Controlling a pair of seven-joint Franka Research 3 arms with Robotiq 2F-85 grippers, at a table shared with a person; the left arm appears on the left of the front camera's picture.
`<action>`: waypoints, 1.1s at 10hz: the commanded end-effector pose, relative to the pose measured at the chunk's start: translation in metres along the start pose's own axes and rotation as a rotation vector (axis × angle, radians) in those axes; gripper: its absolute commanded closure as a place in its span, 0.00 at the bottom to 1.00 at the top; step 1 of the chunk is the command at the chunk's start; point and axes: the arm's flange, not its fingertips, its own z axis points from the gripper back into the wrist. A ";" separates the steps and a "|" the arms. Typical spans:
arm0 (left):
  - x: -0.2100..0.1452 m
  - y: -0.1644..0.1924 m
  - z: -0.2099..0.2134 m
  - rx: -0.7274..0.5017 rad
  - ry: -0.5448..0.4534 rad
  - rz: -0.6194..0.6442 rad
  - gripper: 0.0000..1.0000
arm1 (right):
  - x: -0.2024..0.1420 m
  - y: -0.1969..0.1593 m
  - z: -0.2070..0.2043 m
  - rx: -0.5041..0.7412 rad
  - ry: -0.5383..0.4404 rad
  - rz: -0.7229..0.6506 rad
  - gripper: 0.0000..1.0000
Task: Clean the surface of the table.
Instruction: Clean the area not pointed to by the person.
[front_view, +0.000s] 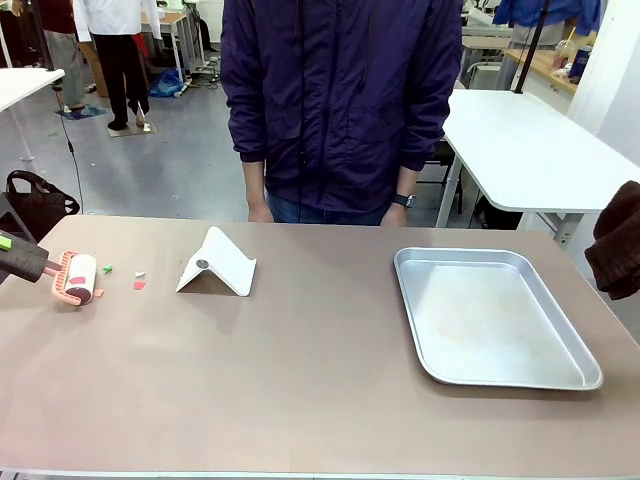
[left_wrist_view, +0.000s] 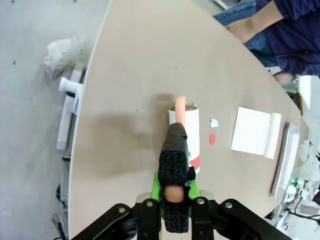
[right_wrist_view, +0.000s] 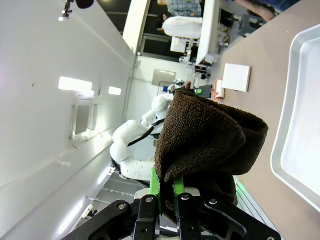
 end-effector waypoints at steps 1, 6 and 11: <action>-0.004 0.006 -0.021 0.084 0.069 0.006 0.97 | -0.001 0.005 0.000 -0.003 0.001 0.009 0.88; -0.001 -0.016 -0.069 0.099 0.131 0.000 0.97 | -0.001 0.005 0.000 -0.003 0.001 0.009 0.88; 0.002 -0.049 -0.106 0.051 0.207 -0.031 0.97 | -0.001 0.005 0.000 -0.003 0.001 0.009 0.88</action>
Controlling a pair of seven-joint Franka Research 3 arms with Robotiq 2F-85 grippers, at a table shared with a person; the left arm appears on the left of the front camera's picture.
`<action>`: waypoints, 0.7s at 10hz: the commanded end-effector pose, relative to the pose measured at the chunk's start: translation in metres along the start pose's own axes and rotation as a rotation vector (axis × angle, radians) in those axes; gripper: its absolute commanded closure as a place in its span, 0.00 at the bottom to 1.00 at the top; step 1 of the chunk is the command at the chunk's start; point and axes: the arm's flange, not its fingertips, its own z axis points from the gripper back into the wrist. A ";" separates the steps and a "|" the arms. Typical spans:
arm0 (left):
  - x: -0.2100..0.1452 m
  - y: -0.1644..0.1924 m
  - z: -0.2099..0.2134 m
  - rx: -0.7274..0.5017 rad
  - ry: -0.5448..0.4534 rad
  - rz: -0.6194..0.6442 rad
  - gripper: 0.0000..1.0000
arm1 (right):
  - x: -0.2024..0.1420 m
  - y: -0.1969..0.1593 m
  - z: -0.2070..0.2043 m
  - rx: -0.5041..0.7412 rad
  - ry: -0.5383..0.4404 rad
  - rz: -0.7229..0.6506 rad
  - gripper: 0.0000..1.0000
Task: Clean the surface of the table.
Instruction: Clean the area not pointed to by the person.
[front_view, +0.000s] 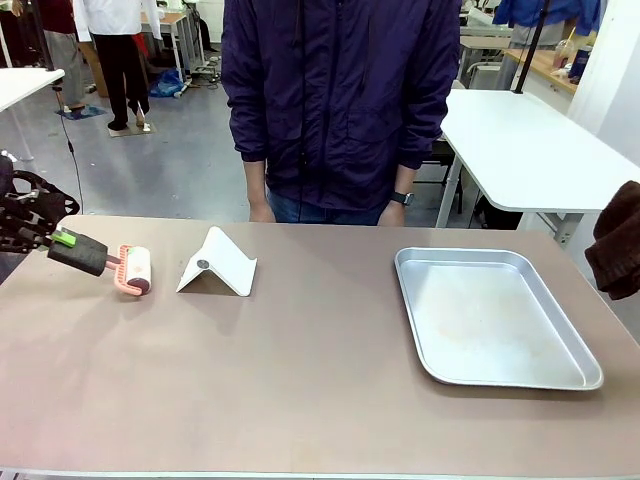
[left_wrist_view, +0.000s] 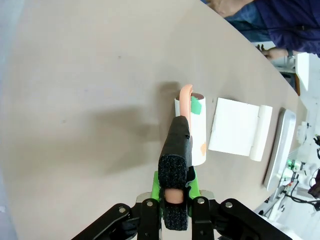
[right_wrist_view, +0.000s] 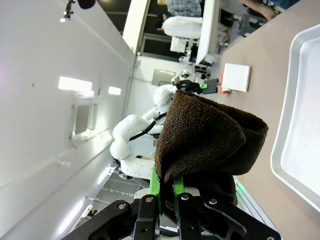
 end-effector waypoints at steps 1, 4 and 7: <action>-0.005 0.013 -0.040 0.074 0.083 -0.007 0.97 | -0.001 0.005 0.000 -0.003 0.001 0.009 0.88; -0.015 -0.003 -0.025 -0.070 0.015 -0.109 0.97 | -0.001 0.005 0.000 -0.003 0.001 0.009 0.88; -0.056 -0.021 0.050 -0.390 -0.100 -0.250 0.97 | -0.001 0.005 0.000 -0.003 0.001 0.009 0.88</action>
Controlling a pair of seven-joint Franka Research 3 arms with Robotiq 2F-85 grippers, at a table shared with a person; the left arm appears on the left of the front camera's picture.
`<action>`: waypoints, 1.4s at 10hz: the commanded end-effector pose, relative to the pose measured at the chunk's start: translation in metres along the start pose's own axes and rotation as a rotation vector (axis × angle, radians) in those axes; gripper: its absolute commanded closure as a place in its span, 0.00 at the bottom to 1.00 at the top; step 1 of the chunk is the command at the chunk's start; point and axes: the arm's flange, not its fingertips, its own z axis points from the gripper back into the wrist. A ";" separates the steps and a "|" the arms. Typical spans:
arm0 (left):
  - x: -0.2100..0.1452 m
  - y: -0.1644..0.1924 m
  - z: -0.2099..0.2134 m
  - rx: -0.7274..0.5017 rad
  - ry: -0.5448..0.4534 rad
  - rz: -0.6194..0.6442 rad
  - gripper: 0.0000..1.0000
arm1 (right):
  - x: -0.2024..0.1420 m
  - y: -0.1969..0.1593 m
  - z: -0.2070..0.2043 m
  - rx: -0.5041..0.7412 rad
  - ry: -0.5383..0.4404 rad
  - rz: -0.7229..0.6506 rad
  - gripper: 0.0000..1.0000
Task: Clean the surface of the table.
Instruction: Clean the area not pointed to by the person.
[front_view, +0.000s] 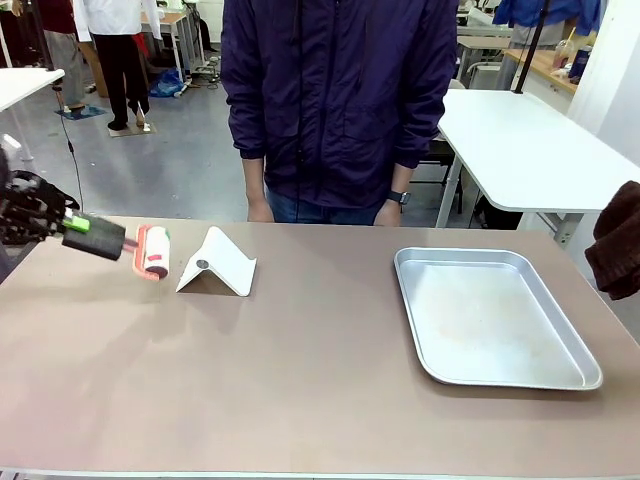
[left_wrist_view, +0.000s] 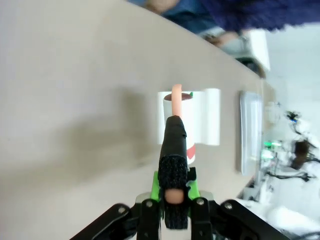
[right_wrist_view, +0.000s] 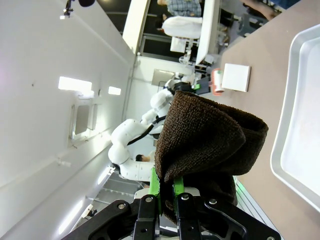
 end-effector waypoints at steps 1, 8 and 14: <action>-0.038 -0.021 0.053 -0.234 -0.043 -0.097 0.97 | -0.001 0.005 0.000 -0.003 0.001 0.009 0.88; -0.150 0.001 0.139 -0.404 0.260 -0.104 0.97 | -0.001 0.005 0.000 -0.003 0.001 0.009 0.88; -0.158 0.011 0.135 -0.408 0.254 -0.051 0.97 | -0.001 0.005 0.000 -0.003 0.001 0.009 0.88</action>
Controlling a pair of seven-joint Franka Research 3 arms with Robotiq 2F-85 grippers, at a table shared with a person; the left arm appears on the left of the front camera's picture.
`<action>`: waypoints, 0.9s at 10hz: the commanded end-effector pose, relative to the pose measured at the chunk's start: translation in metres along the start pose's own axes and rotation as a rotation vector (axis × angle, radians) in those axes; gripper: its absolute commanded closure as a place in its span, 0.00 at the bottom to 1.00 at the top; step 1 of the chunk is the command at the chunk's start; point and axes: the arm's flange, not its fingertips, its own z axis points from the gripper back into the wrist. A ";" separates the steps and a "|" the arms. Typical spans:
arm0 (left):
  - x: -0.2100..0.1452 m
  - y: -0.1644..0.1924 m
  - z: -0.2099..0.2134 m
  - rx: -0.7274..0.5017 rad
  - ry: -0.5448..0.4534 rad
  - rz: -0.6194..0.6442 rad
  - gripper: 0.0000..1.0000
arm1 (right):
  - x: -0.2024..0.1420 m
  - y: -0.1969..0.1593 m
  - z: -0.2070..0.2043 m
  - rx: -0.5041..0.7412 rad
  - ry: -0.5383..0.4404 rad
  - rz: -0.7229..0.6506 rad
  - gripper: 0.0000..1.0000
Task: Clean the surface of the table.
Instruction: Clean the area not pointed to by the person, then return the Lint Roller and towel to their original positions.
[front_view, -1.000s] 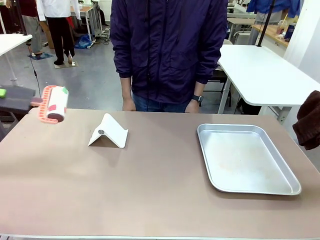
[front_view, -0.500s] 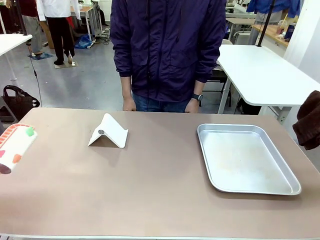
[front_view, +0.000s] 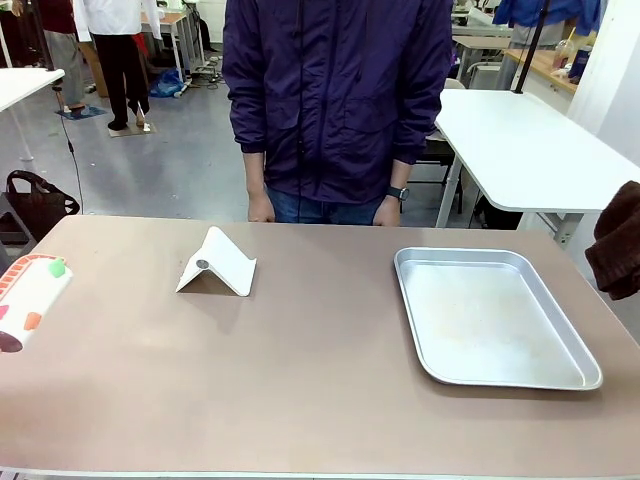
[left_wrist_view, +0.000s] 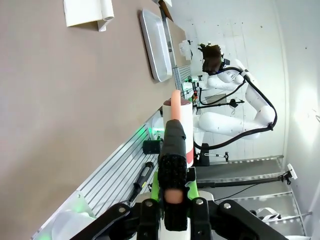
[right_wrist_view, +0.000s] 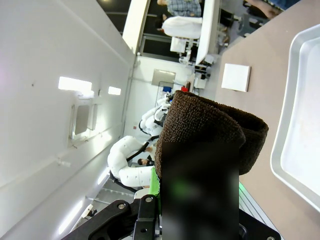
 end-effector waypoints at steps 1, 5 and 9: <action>-0.002 -0.006 0.001 0.011 0.011 0.002 0.97 | -0.001 0.005 -0.001 -0.002 0.002 0.009 0.88; -0.002 -0.006 0.001 0.011 0.011 0.002 0.97 | -0.001 0.005 -0.001 -0.002 0.002 0.009 0.88; -0.002 -0.006 0.001 0.011 0.011 0.002 0.97 | -0.001 0.005 -0.001 -0.002 0.002 0.009 0.88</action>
